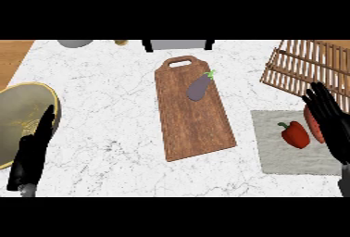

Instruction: Pick the bell pepper from the placemat and place it in the tiered shelf

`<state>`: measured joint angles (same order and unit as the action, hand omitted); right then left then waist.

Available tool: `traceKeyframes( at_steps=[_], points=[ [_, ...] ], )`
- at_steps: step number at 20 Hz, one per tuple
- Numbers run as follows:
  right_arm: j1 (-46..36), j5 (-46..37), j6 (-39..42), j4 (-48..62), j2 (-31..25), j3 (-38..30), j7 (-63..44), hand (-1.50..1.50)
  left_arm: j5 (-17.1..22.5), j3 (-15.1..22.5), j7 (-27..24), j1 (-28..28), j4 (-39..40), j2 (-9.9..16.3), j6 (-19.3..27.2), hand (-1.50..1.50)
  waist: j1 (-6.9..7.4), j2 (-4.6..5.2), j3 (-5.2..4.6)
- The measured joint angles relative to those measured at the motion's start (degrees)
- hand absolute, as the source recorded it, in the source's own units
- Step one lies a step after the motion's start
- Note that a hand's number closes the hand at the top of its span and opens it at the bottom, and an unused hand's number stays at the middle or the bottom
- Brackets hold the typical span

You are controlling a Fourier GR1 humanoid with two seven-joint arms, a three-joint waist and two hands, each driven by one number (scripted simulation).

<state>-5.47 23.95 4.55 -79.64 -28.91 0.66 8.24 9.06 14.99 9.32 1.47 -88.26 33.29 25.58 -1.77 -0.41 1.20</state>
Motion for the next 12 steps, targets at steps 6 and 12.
traceKeyframes(
  at_steps=[6,12],
  points=[
    [-7.52,2.81,12.22,7.95,-7.28,-3.07,-0.03,-1.5,-0.31,2.91,-3.67,-6.98,-0.9,-4.52,-3.71,0.0,1.71,0.82,-0.86],
    [-7.54,-2.68,5.04,13.51,-9.39,-5.58,2.76,-1.5,0.98,4.84,-5.22,-9.24,-2.1,-7.58,-5.62,0.0,1.4,1.76,-1.06]
  ],
)
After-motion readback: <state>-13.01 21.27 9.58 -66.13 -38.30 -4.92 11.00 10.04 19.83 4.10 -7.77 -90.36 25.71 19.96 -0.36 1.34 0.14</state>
